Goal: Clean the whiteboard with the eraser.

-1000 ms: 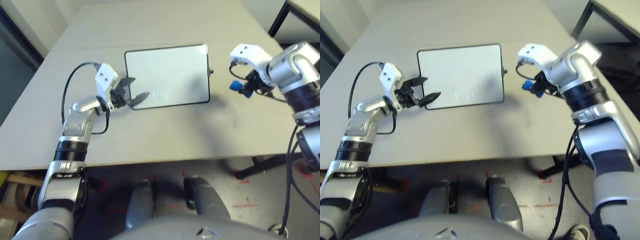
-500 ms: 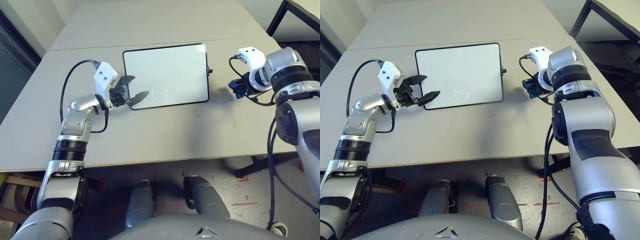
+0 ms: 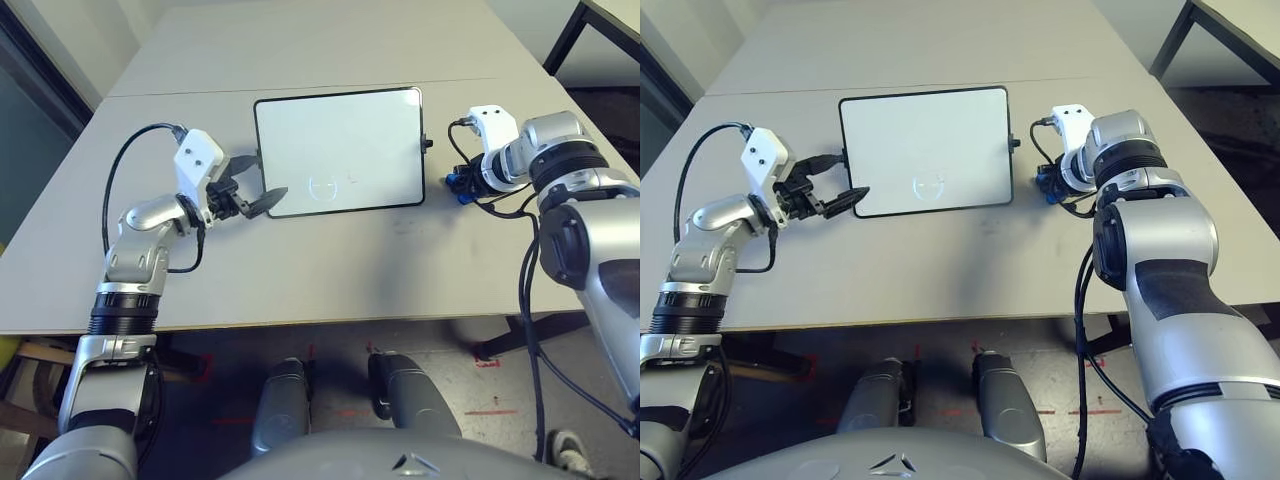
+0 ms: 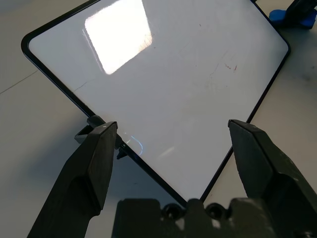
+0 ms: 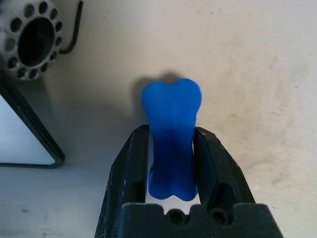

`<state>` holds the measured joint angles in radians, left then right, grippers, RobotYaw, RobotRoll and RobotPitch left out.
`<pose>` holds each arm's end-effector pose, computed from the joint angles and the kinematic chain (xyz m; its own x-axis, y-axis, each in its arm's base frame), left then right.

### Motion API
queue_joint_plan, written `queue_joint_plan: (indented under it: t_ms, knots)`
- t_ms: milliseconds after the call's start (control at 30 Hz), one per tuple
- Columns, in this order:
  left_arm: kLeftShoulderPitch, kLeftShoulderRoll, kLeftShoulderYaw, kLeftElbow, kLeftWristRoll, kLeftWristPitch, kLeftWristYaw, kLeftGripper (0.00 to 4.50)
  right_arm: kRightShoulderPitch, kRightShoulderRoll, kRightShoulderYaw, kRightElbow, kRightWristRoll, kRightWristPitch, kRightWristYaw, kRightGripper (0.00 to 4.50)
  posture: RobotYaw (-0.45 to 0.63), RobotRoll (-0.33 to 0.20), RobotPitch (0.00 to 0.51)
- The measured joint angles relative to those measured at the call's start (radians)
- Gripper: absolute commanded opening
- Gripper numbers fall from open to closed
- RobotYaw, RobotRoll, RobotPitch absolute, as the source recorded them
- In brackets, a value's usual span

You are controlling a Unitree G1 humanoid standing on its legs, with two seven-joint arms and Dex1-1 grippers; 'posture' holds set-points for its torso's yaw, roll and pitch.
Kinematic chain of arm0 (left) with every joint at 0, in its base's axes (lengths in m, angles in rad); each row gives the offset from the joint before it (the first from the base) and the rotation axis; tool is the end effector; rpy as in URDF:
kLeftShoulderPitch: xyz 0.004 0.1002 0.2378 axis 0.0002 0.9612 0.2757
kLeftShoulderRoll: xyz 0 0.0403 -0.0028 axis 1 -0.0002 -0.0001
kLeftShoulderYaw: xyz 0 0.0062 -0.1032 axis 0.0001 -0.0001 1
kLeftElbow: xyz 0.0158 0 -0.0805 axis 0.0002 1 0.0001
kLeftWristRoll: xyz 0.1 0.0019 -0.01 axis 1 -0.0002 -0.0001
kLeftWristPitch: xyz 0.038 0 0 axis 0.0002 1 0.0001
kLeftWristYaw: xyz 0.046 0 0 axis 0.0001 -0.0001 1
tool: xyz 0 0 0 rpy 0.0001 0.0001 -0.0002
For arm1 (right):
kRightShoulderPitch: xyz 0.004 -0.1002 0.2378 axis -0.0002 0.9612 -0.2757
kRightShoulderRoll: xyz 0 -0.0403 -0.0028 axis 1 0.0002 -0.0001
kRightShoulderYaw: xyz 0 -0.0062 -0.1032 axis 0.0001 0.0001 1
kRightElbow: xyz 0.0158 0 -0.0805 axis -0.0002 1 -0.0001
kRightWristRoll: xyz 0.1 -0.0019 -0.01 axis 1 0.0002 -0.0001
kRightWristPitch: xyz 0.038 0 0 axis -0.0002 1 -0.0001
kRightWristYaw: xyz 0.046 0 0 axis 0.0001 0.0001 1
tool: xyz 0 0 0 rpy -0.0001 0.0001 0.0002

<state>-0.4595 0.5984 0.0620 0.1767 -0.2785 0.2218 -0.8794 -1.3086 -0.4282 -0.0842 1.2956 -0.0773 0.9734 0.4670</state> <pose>0.2789 0.2571 0.1553 0.7200 -0.6815 -0.1310 0.6886 0.6779 0.2575 0.3577 -0.2211 0.1886 0.5771 0.1153 -0.8085 -0.1054 0.9922 0.0663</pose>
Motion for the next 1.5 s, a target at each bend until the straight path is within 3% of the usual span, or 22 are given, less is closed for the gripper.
queue_joint_plan:
  t_ms: [267, 433, 633, 800, 1100, 1500]
  knots:
    - [-0.010, 0.036, 0.039, 0.000, -0.018, 0.019, -0.002, 4.50, 0.016, -0.059, -0.011, -0.096, 0.047, -0.095, 0.069, 1.75, -0.08, 0.000, 0.106]
    - [-0.010, 0.057, 0.079, 0.000, -0.037, 0.035, -0.002, 4.50, 0.084, -0.079, -0.020, -0.200, 0.092, -0.101, 0.125, 1.75, -0.08, 0.000, 0.110]
    - [-0.012, 0.063, 0.167, 0.003, -0.054, 0.049, 0.057, 4.50, 0.256, -0.106, -0.066, -0.390, 0.135, -0.341, 0.121, 1.75, -0.09, 0.000, 0.120]
    - [-0.041, 0.065, 0.283, 0.089, -0.073, 0.059, 0.187, 4.50, 0.431, -0.106, -0.167, -0.546, 0.226, -0.564, 0.134, 1.75, -0.10, 0.000, 0.128]
    - [-0.045, 0.065, 0.379, 0.264, -0.076, 0.041, 0.333, 4.50, 0.631, -0.107, -0.246, -0.611, 0.275, -0.861, 0.085, 1.75, -0.11, 0.000, 0.121]
    - [-0.080, 0.088, 0.412, 0.482, -0.074, -0.059, 0.396, 4.50, 0.678, -0.106, -0.252, -0.566, 0.296, -1.036, 0.031, 1.75, -0.11, 0.000, 0.121]
